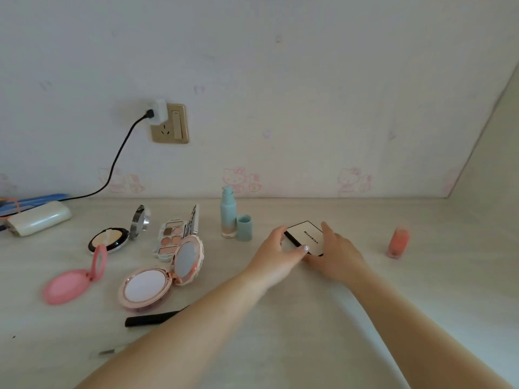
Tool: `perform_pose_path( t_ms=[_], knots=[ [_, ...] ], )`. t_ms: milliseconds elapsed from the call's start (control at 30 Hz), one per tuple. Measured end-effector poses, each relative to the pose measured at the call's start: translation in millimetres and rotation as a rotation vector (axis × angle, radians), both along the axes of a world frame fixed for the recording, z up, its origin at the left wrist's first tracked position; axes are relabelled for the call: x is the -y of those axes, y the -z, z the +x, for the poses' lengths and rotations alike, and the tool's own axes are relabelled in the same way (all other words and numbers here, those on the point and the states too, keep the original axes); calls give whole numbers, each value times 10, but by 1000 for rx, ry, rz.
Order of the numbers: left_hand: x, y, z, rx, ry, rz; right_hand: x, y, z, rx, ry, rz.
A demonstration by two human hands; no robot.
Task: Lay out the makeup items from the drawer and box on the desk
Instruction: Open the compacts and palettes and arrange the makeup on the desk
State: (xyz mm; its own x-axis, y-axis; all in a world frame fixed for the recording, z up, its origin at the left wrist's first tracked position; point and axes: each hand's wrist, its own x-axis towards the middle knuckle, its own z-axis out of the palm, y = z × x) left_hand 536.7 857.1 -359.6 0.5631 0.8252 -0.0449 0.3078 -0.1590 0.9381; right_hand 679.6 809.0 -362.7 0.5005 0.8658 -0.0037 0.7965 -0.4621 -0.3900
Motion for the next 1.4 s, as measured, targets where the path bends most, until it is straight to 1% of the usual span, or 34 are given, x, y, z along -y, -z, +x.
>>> perform_pose_path(
  t_ms=[67,133,233,300,367,467,533,600,767,933,1100,1233,1400],
  knots=[
    [13,0,21,46,-19,-22,-40,-1,-17,51,14,-3],
    [2,-24,18,92,-53,-74,-32,-7,-17,53,33,8],
    [-17,-62,7,153,-110,-187,43,-75,-35,-49,50,63],
    [-32,-62,13,254,-156,-328,110,-160,-90,-170,47,143],
    [20,-103,22,398,-167,-515,177,-240,-185,-263,22,226],
    [151,-140,18,587,-83,-723,291,-345,-349,-347,-43,289],
    [232,-142,-3,688,-31,-783,356,-383,-414,-358,-72,297],
    [291,-151,-36,730,-26,-806,416,-402,-457,-349,-75,285],
    [397,-186,-144,753,-82,-837,495,-409,-582,-245,-94,252],
    [465,-248,-237,749,-122,-812,520,-446,-662,-238,-89,239],
    [501,-312,-298,752,-136,-800,528,-478,-713,-294,-88,251],
    [527,-369,-335,714,-147,-790,549,-487,-741,-356,-75,274],
    [544,-378,-351,684,-184,-794,575,-496,-793,-369,-81,265]
  ],
)
